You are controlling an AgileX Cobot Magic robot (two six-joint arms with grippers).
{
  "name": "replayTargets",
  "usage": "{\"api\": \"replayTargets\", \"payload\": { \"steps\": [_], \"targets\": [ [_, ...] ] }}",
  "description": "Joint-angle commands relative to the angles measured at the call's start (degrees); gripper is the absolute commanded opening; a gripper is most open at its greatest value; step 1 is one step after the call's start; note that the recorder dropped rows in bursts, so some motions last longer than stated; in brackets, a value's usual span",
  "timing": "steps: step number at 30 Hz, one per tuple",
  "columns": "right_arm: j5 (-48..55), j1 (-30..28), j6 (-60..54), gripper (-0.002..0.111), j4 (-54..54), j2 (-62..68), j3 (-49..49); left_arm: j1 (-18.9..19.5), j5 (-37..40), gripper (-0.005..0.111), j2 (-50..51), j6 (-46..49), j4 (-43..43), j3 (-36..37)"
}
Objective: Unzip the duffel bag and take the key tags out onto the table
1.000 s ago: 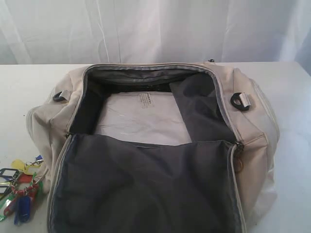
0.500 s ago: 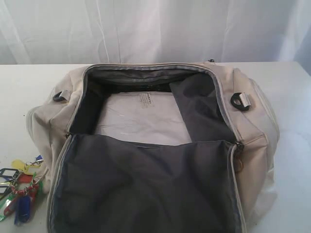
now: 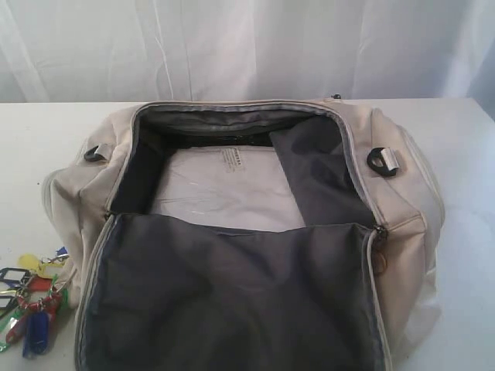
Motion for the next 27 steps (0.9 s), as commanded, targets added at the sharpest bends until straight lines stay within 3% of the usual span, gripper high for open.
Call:
{"api": "replayTargets", "payload": {
  "steps": [1, 10, 27],
  "targets": [
    [-0.26, -0.49, 0.22, 0.0, -0.51, -0.19, 0.14, 0.15, 0.0, 0.0, -0.28, -0.13, -0.38, 0.3],
    [-0.26, -0.49, 0.22, 0.0, -0.51, -0.19, 0.14, 0.15, 0.94, 0.0, -0.28, -6.77, -0.54, 0.3],
    [-0.26, -0.49, 0.22, 0.0, -0.51, -0.19, 0.14, 0.15, 0.61, 0.0, -0.28, -6.76, -0.54, 0.3]
  ]
}}
